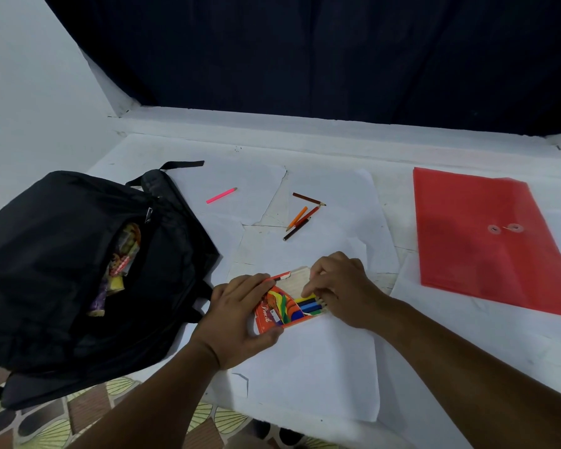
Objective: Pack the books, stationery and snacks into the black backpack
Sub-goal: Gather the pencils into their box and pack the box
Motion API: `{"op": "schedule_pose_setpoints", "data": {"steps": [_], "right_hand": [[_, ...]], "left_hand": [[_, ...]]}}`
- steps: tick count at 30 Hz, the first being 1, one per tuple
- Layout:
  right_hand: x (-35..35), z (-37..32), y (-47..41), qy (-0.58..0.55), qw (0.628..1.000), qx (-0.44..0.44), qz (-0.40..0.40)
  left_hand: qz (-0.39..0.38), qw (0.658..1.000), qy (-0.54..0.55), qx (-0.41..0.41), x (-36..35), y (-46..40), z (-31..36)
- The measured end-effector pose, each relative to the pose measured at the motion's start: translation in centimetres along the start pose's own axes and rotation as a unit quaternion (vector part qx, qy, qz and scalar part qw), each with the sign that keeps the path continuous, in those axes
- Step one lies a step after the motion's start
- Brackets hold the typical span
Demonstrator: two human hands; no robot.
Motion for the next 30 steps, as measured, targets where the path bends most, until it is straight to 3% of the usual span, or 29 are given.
{"op": "schedule_pose_setpoints", "data": {"steps": [5,9,19,30], "right_hand": [[0.1,-0.1,-0.7,-0.010,1.000,-0.018,0.011],[1.4,0.3,-3.0,-0.003,0.998,-0.017,0.066],[1.1,1.4,-9.8,0.070,0.996,-0.021,0.043],[1.0,0.6,-6.5,0.019,0.990,0.079,0.119]], "left_hand": [[-0.005,1.000,-0.004,0.000,0.1,0.0,0.1],[-0.010,1.000,-0.002,0.000,0.0,-0.1,-0.1],[-0.012,1.000,0.000,0.001,0.0,-0.2,-0.1],[-0.009,1.000,0.009,-0.008,0.1,-0.3,-0.2]]}}
Point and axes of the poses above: each hand's wrist, its own y-axis away from the middle knuckle, its own x-axis out of the back of the hand, z = x × y, the point moved 3 cm from there along -y, towards the middle knuckle, and after that the axes turned 5 degrees about -y, right-handed, at the moved point
